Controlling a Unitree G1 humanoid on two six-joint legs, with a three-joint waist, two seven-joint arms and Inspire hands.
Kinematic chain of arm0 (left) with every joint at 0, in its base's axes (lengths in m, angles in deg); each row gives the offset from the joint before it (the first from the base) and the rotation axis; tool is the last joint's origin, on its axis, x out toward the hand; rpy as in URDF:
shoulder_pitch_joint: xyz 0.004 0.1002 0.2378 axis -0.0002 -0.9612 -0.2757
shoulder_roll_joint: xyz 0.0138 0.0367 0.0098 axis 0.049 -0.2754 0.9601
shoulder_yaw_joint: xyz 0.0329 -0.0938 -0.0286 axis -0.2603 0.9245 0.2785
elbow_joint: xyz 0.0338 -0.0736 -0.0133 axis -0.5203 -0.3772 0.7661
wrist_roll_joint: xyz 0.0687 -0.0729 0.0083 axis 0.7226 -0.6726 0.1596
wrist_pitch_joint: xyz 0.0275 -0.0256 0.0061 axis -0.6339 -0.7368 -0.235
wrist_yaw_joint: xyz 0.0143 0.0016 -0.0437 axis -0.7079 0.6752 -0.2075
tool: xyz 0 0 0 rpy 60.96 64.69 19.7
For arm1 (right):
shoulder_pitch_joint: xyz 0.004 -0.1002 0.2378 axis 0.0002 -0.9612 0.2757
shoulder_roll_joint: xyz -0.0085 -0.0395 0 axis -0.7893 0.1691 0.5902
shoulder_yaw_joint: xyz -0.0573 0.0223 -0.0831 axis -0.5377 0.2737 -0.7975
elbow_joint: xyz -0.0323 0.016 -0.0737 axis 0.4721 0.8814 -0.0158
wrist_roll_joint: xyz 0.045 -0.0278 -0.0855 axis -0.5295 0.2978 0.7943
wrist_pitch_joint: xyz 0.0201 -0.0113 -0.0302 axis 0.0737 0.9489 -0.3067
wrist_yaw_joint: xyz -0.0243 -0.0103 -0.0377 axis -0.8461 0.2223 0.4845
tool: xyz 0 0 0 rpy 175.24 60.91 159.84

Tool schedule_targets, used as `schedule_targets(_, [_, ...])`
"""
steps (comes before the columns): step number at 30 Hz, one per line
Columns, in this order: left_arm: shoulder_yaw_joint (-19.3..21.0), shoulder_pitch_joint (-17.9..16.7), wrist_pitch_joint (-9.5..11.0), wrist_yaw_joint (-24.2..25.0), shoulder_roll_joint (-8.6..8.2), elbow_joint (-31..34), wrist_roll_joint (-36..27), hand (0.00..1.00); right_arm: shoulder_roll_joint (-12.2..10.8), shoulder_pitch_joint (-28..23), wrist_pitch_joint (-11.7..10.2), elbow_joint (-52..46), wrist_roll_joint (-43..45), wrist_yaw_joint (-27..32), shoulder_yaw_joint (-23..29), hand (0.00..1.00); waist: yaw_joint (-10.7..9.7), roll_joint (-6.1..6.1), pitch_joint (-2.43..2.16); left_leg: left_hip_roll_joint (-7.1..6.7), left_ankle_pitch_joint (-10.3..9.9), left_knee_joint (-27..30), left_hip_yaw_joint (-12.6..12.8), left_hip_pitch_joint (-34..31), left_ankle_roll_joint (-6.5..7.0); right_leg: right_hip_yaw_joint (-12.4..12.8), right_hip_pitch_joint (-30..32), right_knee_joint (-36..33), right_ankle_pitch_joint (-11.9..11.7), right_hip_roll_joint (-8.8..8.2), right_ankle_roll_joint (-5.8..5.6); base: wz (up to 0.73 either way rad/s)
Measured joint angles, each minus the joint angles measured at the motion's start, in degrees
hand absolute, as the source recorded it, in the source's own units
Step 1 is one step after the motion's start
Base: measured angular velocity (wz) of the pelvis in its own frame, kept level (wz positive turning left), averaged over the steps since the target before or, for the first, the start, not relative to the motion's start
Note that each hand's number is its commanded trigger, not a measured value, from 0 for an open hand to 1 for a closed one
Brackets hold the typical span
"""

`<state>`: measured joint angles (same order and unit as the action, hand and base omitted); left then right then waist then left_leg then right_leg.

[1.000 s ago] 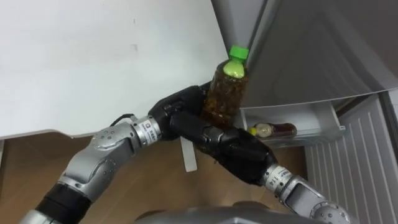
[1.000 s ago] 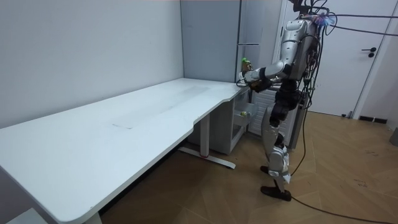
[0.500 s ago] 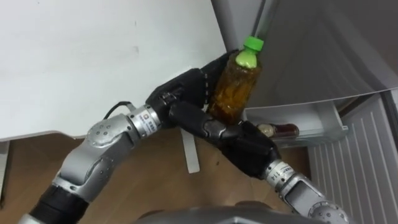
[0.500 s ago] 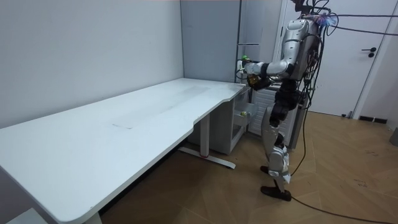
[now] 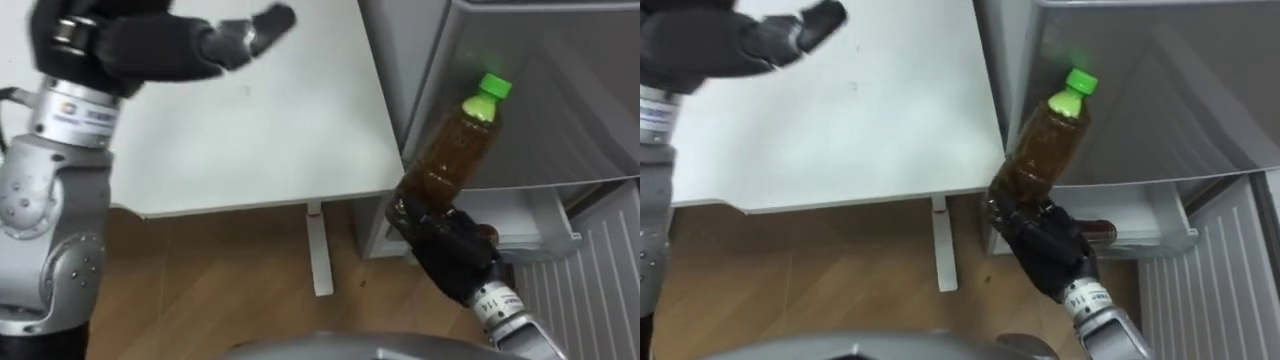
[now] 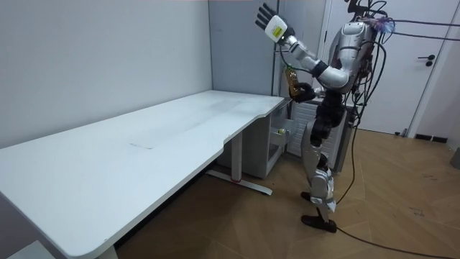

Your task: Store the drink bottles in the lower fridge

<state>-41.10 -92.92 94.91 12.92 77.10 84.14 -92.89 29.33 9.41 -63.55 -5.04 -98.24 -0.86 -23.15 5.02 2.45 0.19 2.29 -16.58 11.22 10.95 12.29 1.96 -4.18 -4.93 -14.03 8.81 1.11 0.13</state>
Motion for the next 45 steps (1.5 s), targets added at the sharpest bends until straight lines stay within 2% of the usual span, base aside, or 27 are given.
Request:
schedule_targets(2, [4.69,-1.85,2.64,-5.71,-0.09,0.69,5.96,0.00,-0.58,-1.17,-0.44,0.01,2.83,0.01,2.50,1.00,0.42,0.21,-0.14,-0.02,0.00,-0.24,-0.31,0.60,0.00,-0.36,-0.87,0.46,0.01,-0.01,-0.02,0.10])
schedule_targets(3, [5.54,-1.99,2.92,-7.29,-0.08,0.69,7.55,0.00,-0.62,-1.49,-0.70,0.00,3.16,0.00,2.81,1.00,0.61,0.23,-0.15,-0.02,0.00,-0.23,-0.47,0.58,0.00,-0.60,-0.94,0.48,0.01,-0.04,-0.02,0.12])
schedule_targets(5, [7.87,-2.24,4.14,-13.80,-0.08,0.69,12.79,0.00,-0.56,-2.71,-1.40,-0.03,4.37,0.00,3.40,1.00,2.09,0.16,-0.23,-0.02,0.00,-0.21,-0.73,0.53,0.00,-0.89,-0.97,0.50,0.01,-0.06,-0.02,0.06])
schedule_targets(8, [10.88,-4.23,6.56,-21.27,-0.09,0.39,15.74,0.00,-0.72,-3.78,-1.40,-0.69,5.26,0.04,3.77,1.00,3.32,0.45,-0.32,-0.02,0.00,-0.20,-1.02,0.56,0.00,-1.13,-1.08,0.50,0.02,-0.08,-0.03,0.03])
schedule_targets(12, [14.85,-6.14,7.48,-30.48,-0.07,0.13,21.76,0.00,-0.84,-4.26,-1.40,-0.69,6.43,0.07,4.78,1.00,3.61,0.51,-0.55,-0.21,0.01,-0.21,-2.18,0.56,0.01,-2.10,-0.91,0.42,0.18,-0.31,-0.21,0.11])
schedule_targets(14, [17.30,-7.61,9.21,-36.98,0.28,-1.77,23.61,0.00,-0.75,-4.64,-1.19,-1.01,7.24,0.53,6.09,1.00,4.62,0.37,-0.78,-0.36,0.02,0.11,-2.41,0.62,0.02,-2.87,-1.01,0.31,0.50,-0.56,-0.16,0.02])
schedule_targets(17, [20.51,-9.39,9.75,-42.90,0.61,-7.16,22.93,0.00,-0.33,-4.82,-1.01,-2.70,7.11,3.29,7.63,1.00,5.62,0.21,-0.64,-0.77,0.08,0.03,-2.39,1.35,0.10,-2.85,-1.17,0.12,1.16,-0.99,0.00,-0.06])
schedule_targets(20, [22.98,-12.39,9.64,-46.92,0.68,-10.51,17.11,0.00,-0.37,-6.79,-0.81,-6.37,5.45,6.16,9.27,1.00,6.25,0.39,-0.80,-0.98,0.07,-0.16,-3.15,1.33,0.14,-3.37,-1.23,0.36,1.32,-1.22,-0.04,0.02])
schedule_targets(22, [23.77,-14.53,9.60,-49.07,0.68,-12.95,15.19,0.00,-0.31,-7.12,-0.53,-7.33,4.94,7.48,9.39,1.00,6.32,-0.24,-0.92,-1.03,0.11,-0.59,-3.36,1.47,0.20,-3.64,-1.25,0.50,1.46,-1.17,0.00,0.03])
schedule_targets(24, [23.74,-16.07,8.15,-50.55,0.67,-16.70,12.50,0.00,-0.33,-7.17,0.27,-8.02,4.70,8.53,9.94,1.00,6.06,-0.43,-0.86,-1.03,0.11,-0.49,-3.54,1.41,0.20,-3.81,-1.44,0.55,1.46,-1.17,0.01,0.02])
schedule_targets(26, [23.00,-17.32,5.39,-51.51,0.67,-22.23,9.53,0.00,-0.30,-7.17,2.04,-8.66,3.79,9.42,10.93,1.00,5.74,-0.46,-0.83,-1.12,0.10,-0.72,-4.01,1.38,0.22,-4.12,-1.87,0.61,1.46,-1.25,0.00,0.08])
schedule_targets(30, [19.45,-19.28,2.19,-52.58,0.32,-29.36,5.94,0.00,-0.43,-7.18,3.90,-9.04,0.63,10.94,10.88,1.00,5.24,-0.40,-0.82,-1.14,0.10,-0.78,-4.20,1.25,0.26,-4.23,-1.73,1.04,1.45,-1.25,-0.01,0.02])
schedule_targets(32, [15.49,-22.06,0.78,-52.93,-0.27,-32.66,2.70,0.00,-0.47,-7.20,4.58,-9.08,-2.75,12.32,10.78,1.00,4.92,-0.34,-0.85,-1.13,0.10,-0.95,-4.21,1.16,0.26,-3.95,-1.40,0.39,1.47,-1.11,0.02,-0.06])
schedule_targets(33, [14.21,-22.30,0.39,-52.93,-0.54,-33.79,2.29,0.00,-0.55,-7.20,4.58,-9.08,-3.02,12.61,10.76,1.00,4.61,-0.34,-0.86,-1.14,0.10,-0.94,-4.29,1.16,0.26,-3.93,-1.39,0.41,1.47,-1.09,0.02,0.00])
schedule_targets(35, [9.14,-23.57,-1.08,-52.43,-1.97,-38.71,1.40,0.00,-0.70,-7.18,4.65,-8.91,-3.04,13.00,10.36,1.00,4.25,-0.47,-0.85,-1.18,0.11,-0.95,-4.84,1.37,0.27,-3.63,-1.54,0.40,1.47,-0.91,0.02,-0.02])
schedule_targets(36, [7.65,-23.77,-1.52,-52.16,-2.03,-40.27,1.05,0.00,-0.72,-7.14,4.72,-8.91,-3.04,13.29,10.29,1.00,4.01,-0.54,-0.83,-1.16,0.11,-0.94,-4.84,1.35,0.27,-3.73,-1.51,0.39,1.47,-0.92,0.02,-0.05])
schedule_targets(38, [1.78,-24.71,-3.62,-50.27,-2.43,-46.29,0.78,0.00,-0.77,-7.12,5.33,-8.86,-4.23,14.42,9.98,1.00,3.30,-0.74,-0.87,-1.12,0.11,-1.03,-4.85,1.33,0.27,-3.79,-1.38,0.31,1.47,-0.89,0.03,0.00])
schedule_targets(39, [0.31,-24.82,-4.14,-49.50,-2.54,-47.95,0.78,0.00,-0.80,-7.11,5.38,-8.80,-4.76,14.70,9.73,1.00,3.14,-0.78,-0.87,-1.12,0.11,-1.02,-4.83,1.33,0.27,-3.78,-1.36,0.26,1.47,-0.88,0.03,-0.04])
schedule_targets(40, [-1.71,-24.78,-5.49,-47.89,-3.05,-50.82,0.76,0.00,-1.13,-7.10,5.39,-8.55,-5.13,15.11,9.50,1.00,2.93,-0.86,-0.85,-1.12,0.10,-1.03,-4.82,1.26,0.27,-3.74,-1.15,0.06,1.48,-0.89,0.04,-0.05])
schedule_targets(41, [-3.28,-24.81,-6.31,-46.65,-3.65,-52.93,-0.18,0.00,-1.30,-7.10,5.39,-8.25,-5.92,15.72,9.09,1.00,2.83,-0.99,-0.83,-1.13,0.10,-1.12,-4.81,1.23,0.27,-3.63,-0.96,-0.19,1.48,-0.89,0.04,-0.05])
schedule_targets(45, [-6.49,-24.94,-7.66,-42.01,-4.24,-59.38,-1.55,0.00,-1.69,-6.66,5.49,-5.77,-8.65,16.13,8.27,1.00,2.47,-1.09,-0.78,-1.09,0.11,-1.23,-4.54,1.50,0.27,-3.04,-0.94,-0.44,1.49,-0.70,0.06,-0.04])
